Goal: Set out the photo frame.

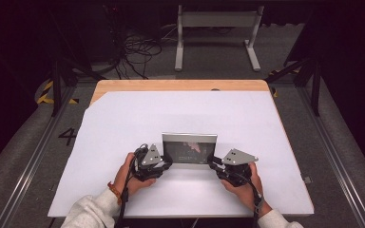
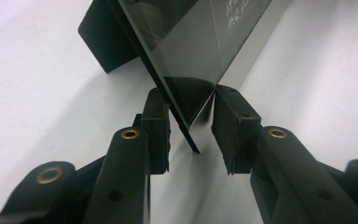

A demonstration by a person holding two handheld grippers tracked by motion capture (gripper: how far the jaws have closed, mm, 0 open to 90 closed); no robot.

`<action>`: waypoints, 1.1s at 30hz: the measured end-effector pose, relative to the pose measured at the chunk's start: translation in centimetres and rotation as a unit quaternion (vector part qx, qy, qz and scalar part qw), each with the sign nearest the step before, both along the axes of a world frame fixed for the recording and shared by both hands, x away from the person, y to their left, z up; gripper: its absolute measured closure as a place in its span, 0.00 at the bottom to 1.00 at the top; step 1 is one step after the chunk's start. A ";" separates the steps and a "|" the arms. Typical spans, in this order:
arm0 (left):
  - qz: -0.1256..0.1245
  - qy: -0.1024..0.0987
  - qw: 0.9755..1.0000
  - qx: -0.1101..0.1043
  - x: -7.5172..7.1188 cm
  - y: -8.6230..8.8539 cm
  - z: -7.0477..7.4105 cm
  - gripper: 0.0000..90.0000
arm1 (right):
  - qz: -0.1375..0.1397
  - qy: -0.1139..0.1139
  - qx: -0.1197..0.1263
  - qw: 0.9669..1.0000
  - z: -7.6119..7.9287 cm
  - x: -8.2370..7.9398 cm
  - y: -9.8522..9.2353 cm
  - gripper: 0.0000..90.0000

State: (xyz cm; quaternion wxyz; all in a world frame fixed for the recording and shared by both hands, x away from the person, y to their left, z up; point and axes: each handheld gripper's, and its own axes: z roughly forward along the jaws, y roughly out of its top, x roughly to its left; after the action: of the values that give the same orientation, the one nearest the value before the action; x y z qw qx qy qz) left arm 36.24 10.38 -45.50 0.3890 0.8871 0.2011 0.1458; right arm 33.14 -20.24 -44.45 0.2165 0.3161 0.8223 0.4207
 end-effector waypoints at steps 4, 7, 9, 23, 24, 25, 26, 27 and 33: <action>0.002 -0.004 1.000 0.000 0.2 0.0 0.0 0.75 | -0.005 -0.001 0.000 1.000 0.0 0.3 0.1 0.83; 0.003 -0.001 1.000 -0.002 0.3 0.0 0.0 0.75 | -0.008 0.000 0.002 1.000 0.0 0.6 0.1 0.83; 0.002 0.003 1.000 0.005 0.4 -0.1 -0.2 0.75 | -0.009 0.000 0.003 1.000 0.0 0.6 0.2 0.83; 0.023 -0.023 0.998 -0.045 0.1 0.8 0.8 0.80 | -0.018 -0.023 0.034 0.999 1.5 0.4 -1.0 0.94; 0.024 -0.021 0.998 -0.046 0.1 0.8 0.9 0.80 | -0.017 -0.022 0.035 0.999 1.6 0.4 -1.1 0.94; 0.027 -0.024 0.998 -0.046 0.0 0.7 0.8 0.80 | -0.017 -0.021 0.035 0.999 1.6 0.4 -1.1 0.94; 0.026 -0.024 0.998 -0.045 0.0 0.7 0.8 0.80 | -0.019 -0.021 0.037 0.999 1.6 0.4 -1.1 0.95; 0.025 -0.024 0.998 -0.044 0.1 0.8 0.8 0.80 | -0.020 -0.022 0.035 0.999 1.6 0.5 -1.1 0.95; 0.020 -0.017 0.999 -0.048 0.3 1.2 0.9 0.81 | -0.023 -0.020 0.039 0.999 1.5 0.6 -0.8 0.95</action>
State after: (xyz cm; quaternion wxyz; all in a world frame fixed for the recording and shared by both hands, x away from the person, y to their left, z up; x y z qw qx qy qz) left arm 36.53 11.61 -44.63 0.4316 0.8607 0.2187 0.1588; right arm 33.70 -21.04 -42.95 0.2297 0.3346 0.7932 0.4540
